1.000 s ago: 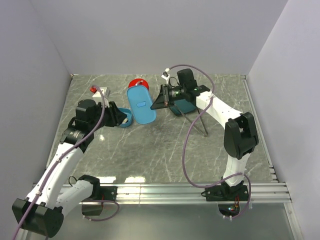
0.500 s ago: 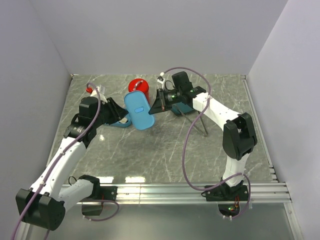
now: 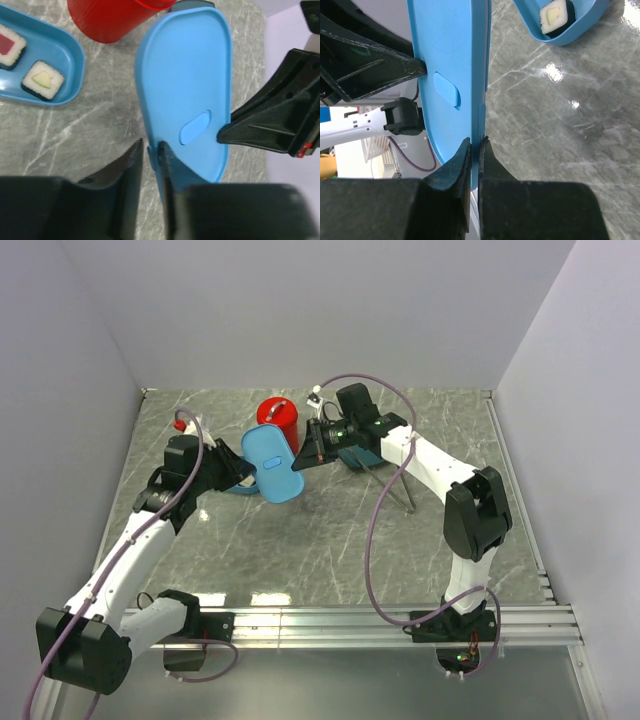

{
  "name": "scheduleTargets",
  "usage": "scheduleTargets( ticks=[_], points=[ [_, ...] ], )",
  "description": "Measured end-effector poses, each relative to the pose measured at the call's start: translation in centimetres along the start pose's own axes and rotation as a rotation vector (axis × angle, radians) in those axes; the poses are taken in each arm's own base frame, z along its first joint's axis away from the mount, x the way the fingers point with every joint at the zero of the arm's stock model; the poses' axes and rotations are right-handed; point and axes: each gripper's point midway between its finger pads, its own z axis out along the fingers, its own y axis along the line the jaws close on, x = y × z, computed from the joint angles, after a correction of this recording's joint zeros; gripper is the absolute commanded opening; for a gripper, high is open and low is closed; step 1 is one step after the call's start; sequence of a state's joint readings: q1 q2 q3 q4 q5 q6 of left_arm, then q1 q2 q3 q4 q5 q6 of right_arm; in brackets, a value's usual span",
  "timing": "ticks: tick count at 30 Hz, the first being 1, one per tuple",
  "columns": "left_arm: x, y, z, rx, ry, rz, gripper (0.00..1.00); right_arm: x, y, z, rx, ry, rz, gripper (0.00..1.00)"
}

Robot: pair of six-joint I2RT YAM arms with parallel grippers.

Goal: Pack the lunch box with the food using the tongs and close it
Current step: Pass the lid of the lunch box from the right arm to the left, then move the lunch box

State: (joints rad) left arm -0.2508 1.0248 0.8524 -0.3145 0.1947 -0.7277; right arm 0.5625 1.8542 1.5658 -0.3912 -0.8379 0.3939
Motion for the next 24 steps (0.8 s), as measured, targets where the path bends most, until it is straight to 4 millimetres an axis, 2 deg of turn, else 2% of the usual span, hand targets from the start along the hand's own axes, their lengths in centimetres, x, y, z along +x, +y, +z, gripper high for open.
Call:
scheduleTargets(
  ticks=[4,9,10,11,13,14,16,21,24],
  points=[
    [0.1,-0.3,0.1,0.016,0.000,-0.035,0.00,0.1,0.0,0.0,0.010,0.003,-0.001,0.00],
    [0.0,0.4,0.4,0.009,0.006,-0.116,0.00,-0.1,-0.1,0.5,0.025,0.014,-0.010,0.01],
    [0.0,0.7,0.4,0.005,0.009,-0.130,0.00,-0.1,-0.2,0.7,0.026,0.018,-0.007,0.09],
    [-0.1,0.9,0.5,0.000,0.013,-0.151,0.00,-0.1,-0.3,0.9,0.029,0.021,-0.002,0.22],
    [0.0,1.6,0.6,-0.019,0.026,-0.193,0.00,-0.3,-0.5,1.2,0.025,0.028,0.006,0.33],
    [0.1,2.1,0.7,-0.034,0.033,-0.213,0.00,-0.5,-0.5,1.3,0.025,0.026,0.004,0.45],
    [0.2,3.5,0.5,-0.078,0.036,-0.262,0.00,-0.6,-0.4,1.4,0.028,0.027,0.003,0.51],
    [-0.7,6.5,-0.1,-0.172,0.011,-0.403,0.00,-1.6,-0.5,0.8,0.043,0.001,-0.009,0.52],
    [-1.4,8.4,-0.2,-0.227,-0.016,-0.498,0.00,-2.6,-1.5,-0.2,0.056,-0.026,0.004,0.52]
  ],
)
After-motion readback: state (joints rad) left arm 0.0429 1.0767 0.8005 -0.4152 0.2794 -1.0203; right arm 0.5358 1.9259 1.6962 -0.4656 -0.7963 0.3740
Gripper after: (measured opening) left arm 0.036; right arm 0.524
